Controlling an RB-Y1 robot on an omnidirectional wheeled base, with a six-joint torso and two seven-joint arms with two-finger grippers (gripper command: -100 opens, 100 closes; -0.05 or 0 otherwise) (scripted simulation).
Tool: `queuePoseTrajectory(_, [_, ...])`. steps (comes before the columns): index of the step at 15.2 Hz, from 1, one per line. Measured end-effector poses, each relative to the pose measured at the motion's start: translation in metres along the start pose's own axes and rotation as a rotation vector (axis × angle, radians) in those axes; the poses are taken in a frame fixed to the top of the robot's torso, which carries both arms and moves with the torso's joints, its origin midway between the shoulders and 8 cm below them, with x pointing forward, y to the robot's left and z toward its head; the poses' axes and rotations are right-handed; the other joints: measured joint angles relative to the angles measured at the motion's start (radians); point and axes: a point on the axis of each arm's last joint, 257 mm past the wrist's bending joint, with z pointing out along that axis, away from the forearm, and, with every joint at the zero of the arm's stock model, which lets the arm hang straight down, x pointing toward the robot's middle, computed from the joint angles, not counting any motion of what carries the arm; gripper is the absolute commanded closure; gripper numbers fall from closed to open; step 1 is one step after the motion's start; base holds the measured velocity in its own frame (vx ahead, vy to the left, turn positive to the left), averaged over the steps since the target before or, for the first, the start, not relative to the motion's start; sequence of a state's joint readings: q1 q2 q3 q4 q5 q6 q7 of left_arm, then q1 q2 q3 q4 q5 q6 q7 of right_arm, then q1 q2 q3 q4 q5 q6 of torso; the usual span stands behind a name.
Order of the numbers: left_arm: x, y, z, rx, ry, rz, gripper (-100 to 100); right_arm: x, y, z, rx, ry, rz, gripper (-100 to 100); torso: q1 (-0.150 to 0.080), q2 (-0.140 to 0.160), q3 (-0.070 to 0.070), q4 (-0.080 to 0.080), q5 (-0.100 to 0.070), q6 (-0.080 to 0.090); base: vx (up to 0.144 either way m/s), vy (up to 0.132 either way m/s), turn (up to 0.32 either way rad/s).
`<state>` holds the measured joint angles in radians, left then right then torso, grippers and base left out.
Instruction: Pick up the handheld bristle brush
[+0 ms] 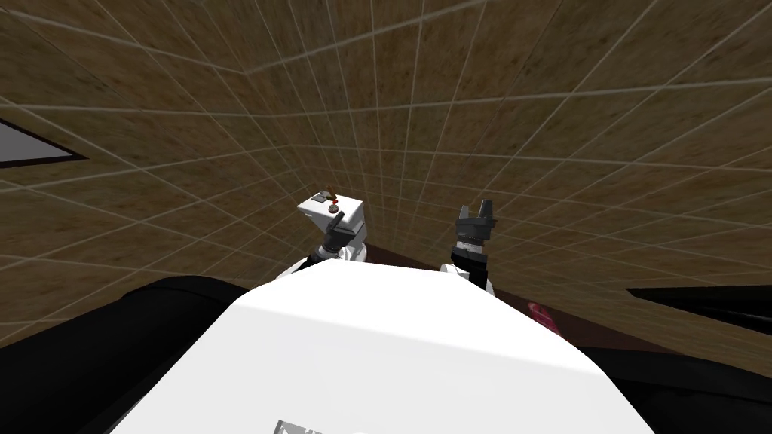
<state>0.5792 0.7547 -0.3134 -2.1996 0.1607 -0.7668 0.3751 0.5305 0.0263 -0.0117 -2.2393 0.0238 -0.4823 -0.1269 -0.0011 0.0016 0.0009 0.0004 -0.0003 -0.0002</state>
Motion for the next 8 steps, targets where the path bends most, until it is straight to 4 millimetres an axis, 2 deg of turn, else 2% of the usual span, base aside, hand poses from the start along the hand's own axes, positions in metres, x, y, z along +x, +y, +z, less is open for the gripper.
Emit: queuePoseTrajectory(8, [0.015,0.038,-0.035,-0.173,0.045,-0.185,-100,0.0,0.0,0.0,0.0,0.0,0.0,0,-0.001,0.0,0.0,0.0,0.0,0.001,-0.012,-0.035,-0.121])
